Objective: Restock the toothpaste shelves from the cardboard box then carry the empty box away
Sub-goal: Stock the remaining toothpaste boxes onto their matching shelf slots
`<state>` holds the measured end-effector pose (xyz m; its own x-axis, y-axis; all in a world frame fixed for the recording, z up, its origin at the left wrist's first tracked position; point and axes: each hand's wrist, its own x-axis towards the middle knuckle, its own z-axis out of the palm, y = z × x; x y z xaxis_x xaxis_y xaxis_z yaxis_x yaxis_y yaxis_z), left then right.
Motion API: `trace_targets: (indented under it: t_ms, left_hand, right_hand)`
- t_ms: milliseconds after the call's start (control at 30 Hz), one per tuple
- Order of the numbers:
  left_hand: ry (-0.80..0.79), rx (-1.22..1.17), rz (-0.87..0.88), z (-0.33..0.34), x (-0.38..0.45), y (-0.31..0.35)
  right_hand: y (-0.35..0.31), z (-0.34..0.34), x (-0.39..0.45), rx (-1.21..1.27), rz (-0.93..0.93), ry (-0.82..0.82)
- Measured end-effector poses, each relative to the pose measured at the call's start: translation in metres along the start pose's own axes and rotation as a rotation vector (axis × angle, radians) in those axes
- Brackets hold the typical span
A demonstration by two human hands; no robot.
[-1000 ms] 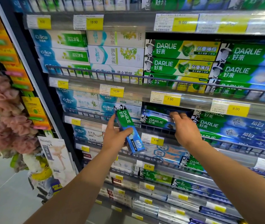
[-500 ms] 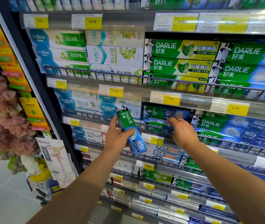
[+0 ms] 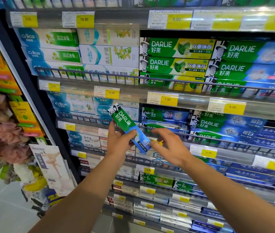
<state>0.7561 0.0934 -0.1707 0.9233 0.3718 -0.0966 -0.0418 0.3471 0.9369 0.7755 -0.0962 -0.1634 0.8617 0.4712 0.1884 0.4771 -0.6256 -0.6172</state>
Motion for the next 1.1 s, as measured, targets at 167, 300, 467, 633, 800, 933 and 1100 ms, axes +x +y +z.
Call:
trace_targets:
  t_ms: [167,300,467,633,800,933,1100]
  left_hand:
    - [-0.042,-0.087,0.026,0.027,-0.004,0.0]
    - [-0.022,-0.142,0.045,0.028,0.0,0.005]
    - [0.012,0.374,0.177,0.03,0.003,0.006]
    - [0.015,0.695,0.242,0.038,0.012,0.007]
    - [-0.093,0.75,0.205,0.044,0.02,0.01]
    - [-0.165,0.747,0.145,0.042,0.024,0.006]
    - [-0.164,0.83,0.16,0.04,0.03,0.002]
  right_hand:
    - [0.001,-0.002,-0.006,0.252,0.129,0.041]
    - [0.021,-0.023,-0.017,0.365,0.239,0.135]
    - [0.037,-0.043,-0.021,0.299,0.283,0.306]
    - [0.036,-0.046,-0.009,0.215,0.359,0.521]
    - [0.038,-0.042,0.001,0.119,0.365,0.604]
    - [0.038,-0.037,0.004,0.069,0.41,0.571]
    - [0.036,-0.033,0.004,0.131,0.46,0.483]
